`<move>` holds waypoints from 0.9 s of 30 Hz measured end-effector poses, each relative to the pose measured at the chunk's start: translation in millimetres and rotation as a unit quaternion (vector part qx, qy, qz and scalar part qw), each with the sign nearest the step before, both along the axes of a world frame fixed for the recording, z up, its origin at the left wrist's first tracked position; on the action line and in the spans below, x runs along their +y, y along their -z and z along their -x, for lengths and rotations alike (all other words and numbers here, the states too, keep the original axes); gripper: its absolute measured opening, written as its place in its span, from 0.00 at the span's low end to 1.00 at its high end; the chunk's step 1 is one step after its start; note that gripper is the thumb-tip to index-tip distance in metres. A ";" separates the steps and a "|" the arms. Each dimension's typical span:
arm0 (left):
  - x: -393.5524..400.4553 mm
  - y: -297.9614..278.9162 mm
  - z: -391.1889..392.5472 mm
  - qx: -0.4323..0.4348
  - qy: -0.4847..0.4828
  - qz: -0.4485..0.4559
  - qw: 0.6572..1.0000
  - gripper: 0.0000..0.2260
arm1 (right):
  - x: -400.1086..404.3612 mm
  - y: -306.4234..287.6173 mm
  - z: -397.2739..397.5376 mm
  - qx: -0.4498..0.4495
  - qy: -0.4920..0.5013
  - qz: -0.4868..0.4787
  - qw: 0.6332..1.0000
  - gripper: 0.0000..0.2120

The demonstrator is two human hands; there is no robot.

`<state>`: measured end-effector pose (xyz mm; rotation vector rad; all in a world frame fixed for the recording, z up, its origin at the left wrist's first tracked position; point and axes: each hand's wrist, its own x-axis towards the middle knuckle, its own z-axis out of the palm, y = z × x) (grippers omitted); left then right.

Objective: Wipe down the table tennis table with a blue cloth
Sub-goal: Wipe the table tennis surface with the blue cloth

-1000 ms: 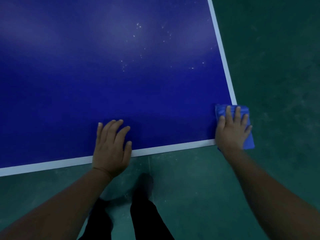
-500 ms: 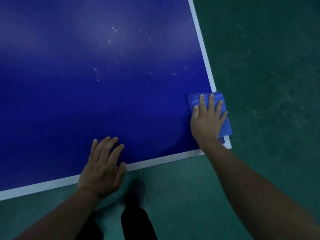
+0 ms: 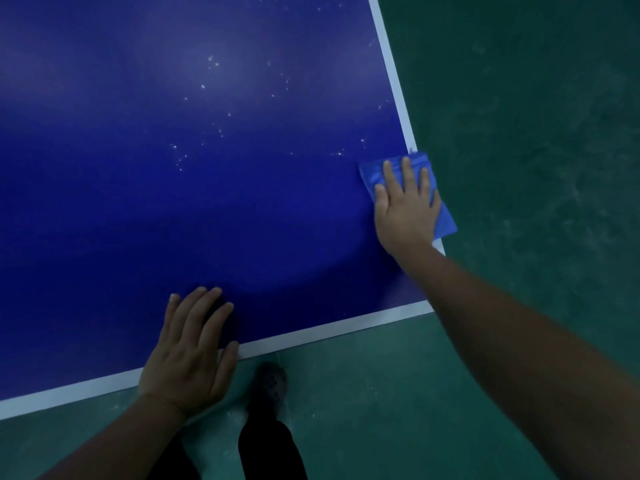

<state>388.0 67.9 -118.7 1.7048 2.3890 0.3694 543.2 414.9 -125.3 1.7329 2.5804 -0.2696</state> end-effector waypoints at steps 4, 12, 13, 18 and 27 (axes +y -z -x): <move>-0.6 -0.2 -0.1 -0.006 0.000 0.013 1.000 0.29 | -51.9 -4.9 -66.5 -0.004 0.041 0.024 0.999 0.26; 1.0 -9.6 -2.3 -0.013 -0.011 0.023 1.000 0.27 | -93.9 -22.4 -211.0 -0.080 0.109 0.087 0.987 0.19; 1.6 -10.1 -2.3 -0.012 -0.013 0.022 1.000 0.27 | -89.0 -29.3 -218.5 -0.083 0.167 0.096 0.978 0.19; 0.7 -13.6 -4.7 -0.012 -0.023 0.000 1.000 0.25 | -78.5 -46.6 -161.0 0.096 0.158 -0.031 0.982 0.19; -45.4 -28.1 -11.1 -0.044 -0.144 -0.055 0.987 0.22 | -188.6 -14.5 -9.6 0.086 -0.159 -0.061 0.982 0.25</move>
